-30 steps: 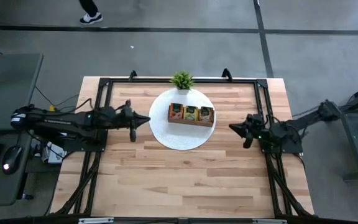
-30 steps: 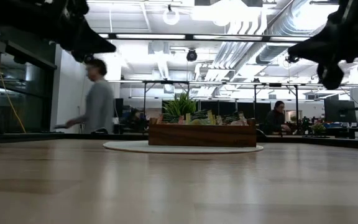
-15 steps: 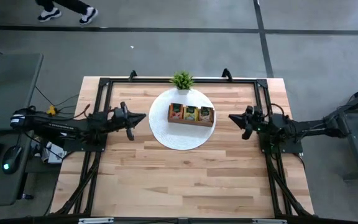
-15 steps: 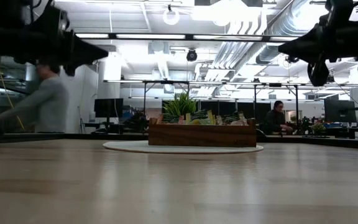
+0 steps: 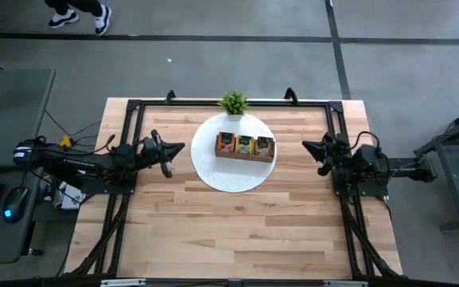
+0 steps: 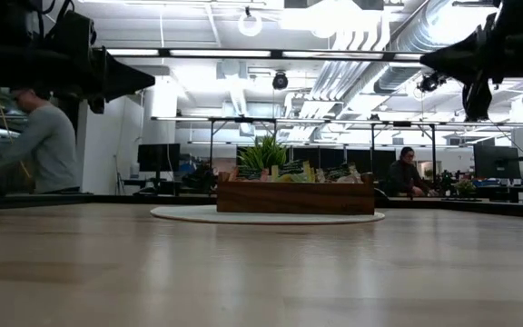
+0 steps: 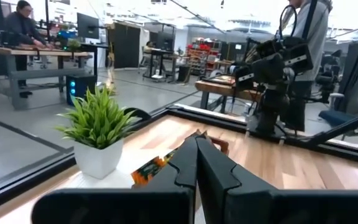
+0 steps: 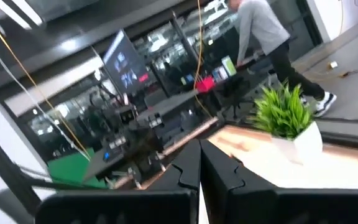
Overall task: Pick & Place Tea
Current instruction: Return to Home Position
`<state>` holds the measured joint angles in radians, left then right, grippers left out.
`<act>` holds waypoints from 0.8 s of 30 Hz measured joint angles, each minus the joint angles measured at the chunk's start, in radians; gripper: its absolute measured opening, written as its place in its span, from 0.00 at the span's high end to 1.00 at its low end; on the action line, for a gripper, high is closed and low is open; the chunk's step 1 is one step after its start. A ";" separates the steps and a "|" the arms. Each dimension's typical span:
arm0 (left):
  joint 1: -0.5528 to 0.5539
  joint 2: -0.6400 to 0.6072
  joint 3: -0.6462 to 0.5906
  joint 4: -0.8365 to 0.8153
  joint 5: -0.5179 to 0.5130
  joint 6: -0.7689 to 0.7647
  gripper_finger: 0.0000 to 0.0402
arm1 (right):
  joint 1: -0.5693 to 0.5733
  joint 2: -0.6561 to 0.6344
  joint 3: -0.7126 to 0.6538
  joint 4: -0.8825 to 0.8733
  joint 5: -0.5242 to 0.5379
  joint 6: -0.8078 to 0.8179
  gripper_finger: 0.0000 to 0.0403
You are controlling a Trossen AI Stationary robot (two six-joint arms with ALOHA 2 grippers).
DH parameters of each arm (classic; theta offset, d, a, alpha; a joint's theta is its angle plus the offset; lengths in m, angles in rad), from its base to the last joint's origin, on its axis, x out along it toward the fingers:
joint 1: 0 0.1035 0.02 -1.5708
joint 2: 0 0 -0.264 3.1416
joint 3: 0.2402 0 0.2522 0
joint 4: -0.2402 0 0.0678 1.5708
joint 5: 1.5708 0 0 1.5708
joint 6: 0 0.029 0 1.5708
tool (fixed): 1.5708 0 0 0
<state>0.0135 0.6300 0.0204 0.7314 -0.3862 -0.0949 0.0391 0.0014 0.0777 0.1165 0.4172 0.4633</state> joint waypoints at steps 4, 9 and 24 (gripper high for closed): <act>0.000 0.000 0.000 0.001 -0.020 0.005 1.00 | 0.000 0.010 -0.002 -0.037 -0.007 0.006 1.00; 0.000 0.000 -0.001 0.001 -0.009 0.031 1.00 | 0.000 0.003 -0.002 -0.062 -0.008 -0.010 1.00; -0.001 0.001 -0.002 -0.081 0.055 0.253 1.00 | 0.000 0.006 0.001 -0.286 -0.192 -0.167 1.00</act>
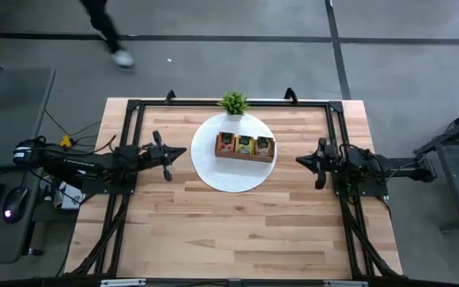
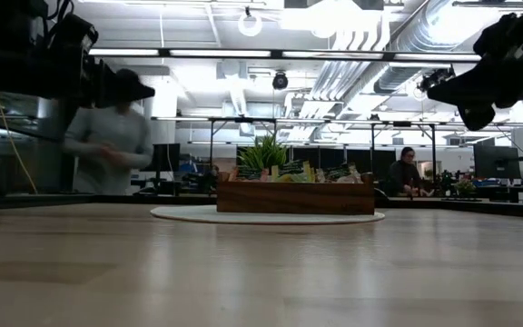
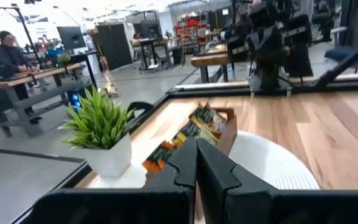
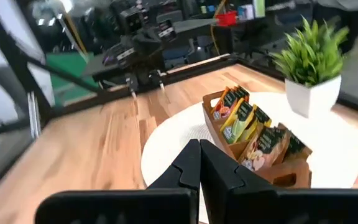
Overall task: Pick & Place Tea
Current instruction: Return to Home Position
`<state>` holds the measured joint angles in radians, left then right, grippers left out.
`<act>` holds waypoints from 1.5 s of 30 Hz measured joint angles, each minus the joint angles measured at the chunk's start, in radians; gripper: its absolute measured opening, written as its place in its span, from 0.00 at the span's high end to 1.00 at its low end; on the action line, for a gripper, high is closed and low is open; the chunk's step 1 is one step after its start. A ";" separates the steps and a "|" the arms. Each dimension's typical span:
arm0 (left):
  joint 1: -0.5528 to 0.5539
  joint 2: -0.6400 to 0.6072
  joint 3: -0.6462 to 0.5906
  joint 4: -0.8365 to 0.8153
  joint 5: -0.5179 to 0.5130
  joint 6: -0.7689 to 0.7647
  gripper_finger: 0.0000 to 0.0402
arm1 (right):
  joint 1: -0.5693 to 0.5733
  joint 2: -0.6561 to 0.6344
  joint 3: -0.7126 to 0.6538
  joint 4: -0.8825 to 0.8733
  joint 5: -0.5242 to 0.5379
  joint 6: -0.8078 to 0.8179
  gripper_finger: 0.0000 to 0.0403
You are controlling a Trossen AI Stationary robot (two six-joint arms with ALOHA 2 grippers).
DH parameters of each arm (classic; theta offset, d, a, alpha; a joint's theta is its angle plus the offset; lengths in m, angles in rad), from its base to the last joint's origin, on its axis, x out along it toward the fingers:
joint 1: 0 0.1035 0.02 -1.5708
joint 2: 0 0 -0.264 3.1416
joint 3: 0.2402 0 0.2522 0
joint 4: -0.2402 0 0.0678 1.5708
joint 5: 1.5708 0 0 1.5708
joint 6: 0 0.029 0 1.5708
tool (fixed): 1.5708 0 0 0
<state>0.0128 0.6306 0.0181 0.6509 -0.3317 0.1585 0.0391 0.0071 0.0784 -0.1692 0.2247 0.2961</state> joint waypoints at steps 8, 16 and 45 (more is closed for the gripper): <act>0.000 0.000 -0.001 -0.124 0.002 0.002 1.00 | 0.000 0.000 0.000 -0.004 -0.022 -0.146 1.00; 0.000 0.000 0.000 -0.184 0.073 -0.006 1.00 | 0.000 0.000 -0.001 0.014 0.065 -0.175 0.99; 0.000 0.000 0.000 -0.191 0.095 -0.005 1.00 | -0.001 0.114 -0.048 0.184 0.083 -0.192 0.99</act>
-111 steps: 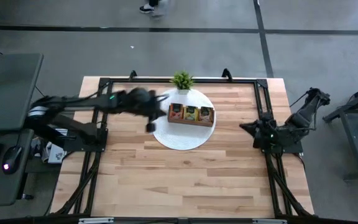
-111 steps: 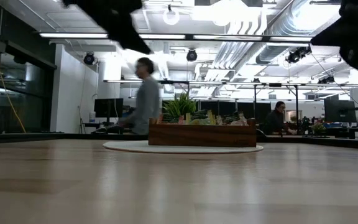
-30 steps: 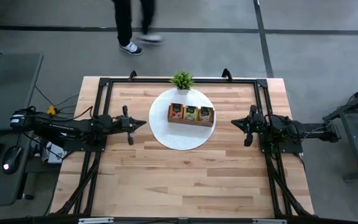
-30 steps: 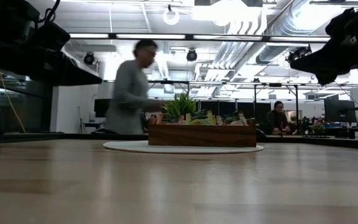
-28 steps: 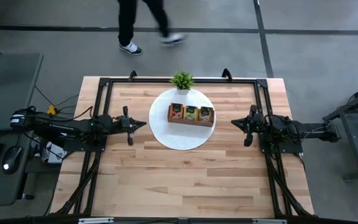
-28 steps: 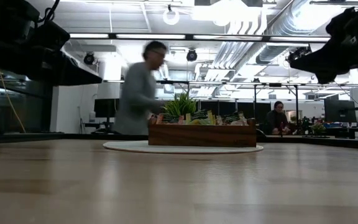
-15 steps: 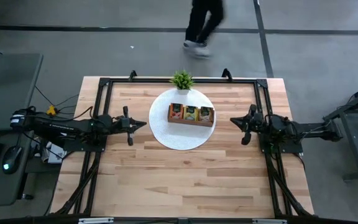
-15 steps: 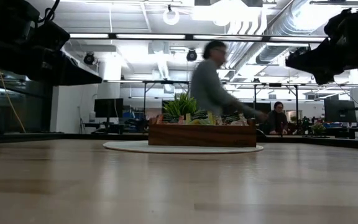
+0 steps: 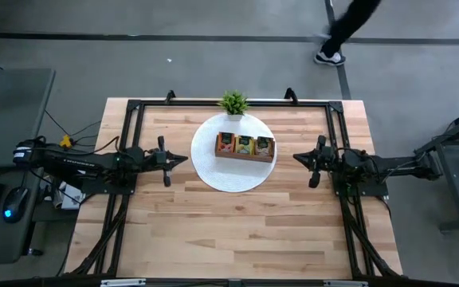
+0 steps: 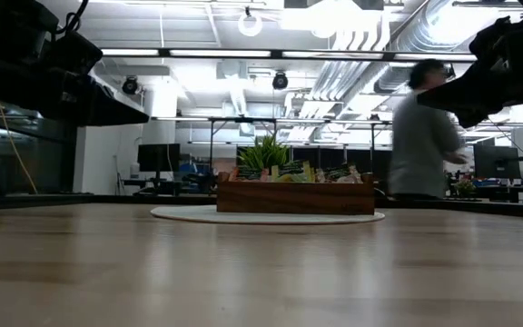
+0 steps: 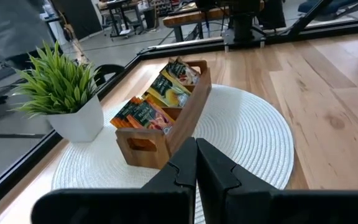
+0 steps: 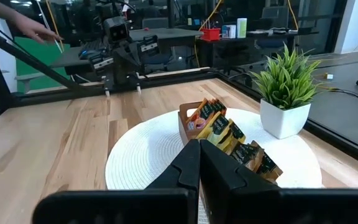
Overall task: Pick & Place Tea
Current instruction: Return to Home Position
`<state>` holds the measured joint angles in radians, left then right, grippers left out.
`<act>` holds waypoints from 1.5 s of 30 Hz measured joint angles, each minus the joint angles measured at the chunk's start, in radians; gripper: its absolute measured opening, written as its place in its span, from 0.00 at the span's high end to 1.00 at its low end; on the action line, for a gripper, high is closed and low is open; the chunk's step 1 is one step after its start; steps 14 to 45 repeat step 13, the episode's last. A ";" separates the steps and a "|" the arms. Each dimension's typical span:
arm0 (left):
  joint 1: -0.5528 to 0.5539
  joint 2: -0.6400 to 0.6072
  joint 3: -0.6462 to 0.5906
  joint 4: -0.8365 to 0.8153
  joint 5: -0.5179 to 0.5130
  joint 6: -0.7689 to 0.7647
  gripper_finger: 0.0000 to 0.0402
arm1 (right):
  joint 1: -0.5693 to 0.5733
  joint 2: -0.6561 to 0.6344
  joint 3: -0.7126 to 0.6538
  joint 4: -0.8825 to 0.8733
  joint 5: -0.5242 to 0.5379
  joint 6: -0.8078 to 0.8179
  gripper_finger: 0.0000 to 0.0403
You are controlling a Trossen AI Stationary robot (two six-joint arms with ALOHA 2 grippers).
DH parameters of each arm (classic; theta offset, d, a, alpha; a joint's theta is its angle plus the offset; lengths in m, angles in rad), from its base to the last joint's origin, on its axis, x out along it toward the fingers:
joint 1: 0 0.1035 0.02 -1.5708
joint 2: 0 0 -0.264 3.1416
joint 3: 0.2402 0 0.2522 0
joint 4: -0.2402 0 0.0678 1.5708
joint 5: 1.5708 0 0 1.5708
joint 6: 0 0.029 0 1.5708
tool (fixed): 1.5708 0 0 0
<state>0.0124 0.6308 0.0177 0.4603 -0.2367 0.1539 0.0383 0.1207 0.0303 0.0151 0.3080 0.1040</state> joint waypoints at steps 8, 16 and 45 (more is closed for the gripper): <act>0.000 0.000 0.000 0.000 0.000 0.000 1.00 | 0.000 0.000 0.000 0.001 0.000 0.000 0.98; 0.000 0.000 0.000 0.000 0.000 0.000 1.00 | 0.000 0.000 0.000 0.001 0.000 0.000 0.98; 0.000 0.000 0.000 0.000 0.000 0.000 1.00 | 0.000 0.000 0.000 0.001 0.000 0.000 0.98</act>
